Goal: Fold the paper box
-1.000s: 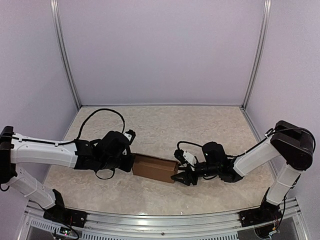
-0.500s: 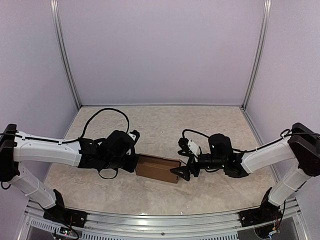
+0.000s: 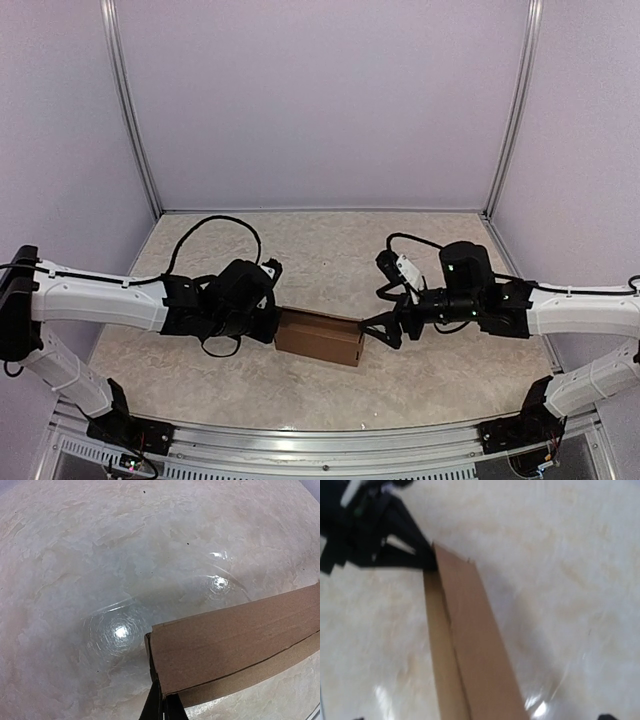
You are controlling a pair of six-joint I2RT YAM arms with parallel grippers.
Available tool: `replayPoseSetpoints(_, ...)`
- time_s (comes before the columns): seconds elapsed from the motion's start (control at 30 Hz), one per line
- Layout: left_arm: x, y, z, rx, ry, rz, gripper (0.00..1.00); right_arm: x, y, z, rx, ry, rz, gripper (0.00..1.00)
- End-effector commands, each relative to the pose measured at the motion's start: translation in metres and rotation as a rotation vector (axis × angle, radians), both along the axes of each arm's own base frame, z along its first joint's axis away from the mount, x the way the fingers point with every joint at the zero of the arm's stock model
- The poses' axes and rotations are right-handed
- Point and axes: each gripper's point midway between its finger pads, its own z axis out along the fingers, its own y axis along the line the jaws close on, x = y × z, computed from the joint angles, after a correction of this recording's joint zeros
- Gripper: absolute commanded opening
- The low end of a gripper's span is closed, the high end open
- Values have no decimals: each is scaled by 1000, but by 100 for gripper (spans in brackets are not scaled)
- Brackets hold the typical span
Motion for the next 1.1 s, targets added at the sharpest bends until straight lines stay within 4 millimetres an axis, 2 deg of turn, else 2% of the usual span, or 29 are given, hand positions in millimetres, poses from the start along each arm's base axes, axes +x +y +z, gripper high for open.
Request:
replayPoseSetpoints(0.0, -28, 20, -49, 140, 167, -1, 0, -18, -18, -39, -178, 174, 11, 100)
replayPoseSetpoints(0.13, -28, 20, -52, 144, 178, 26, 0, -11, -29, -43, -244, 126, -54, 97)
replayPoseSetpoints(0.27, -28, 22, -52, 150, 182, 56, 0, 1, -34, -39, -315, 31, -132, 87)
replayPoseSetpoints(0.37, -28, 22, -51, 143, 185, 64, 0, 13, -37, -38, -348, -16, -193, 76)
replayPoseSetpoints(0.53, -27, 21, -49, 141, 183, 63, 0, 25, -31, -37, -394, -87, -202, 49)
replayPoseSetpoints(0.87, -27, 22, -47, 146, 181, 68, 0, 23, -17, -46, -428, -86, -149, 40)
replayPoseSetpoints(1.07, -26, 23, -48, 154, 182, 71, 0, 19, -22, -32, -426, -106, -161, 35)
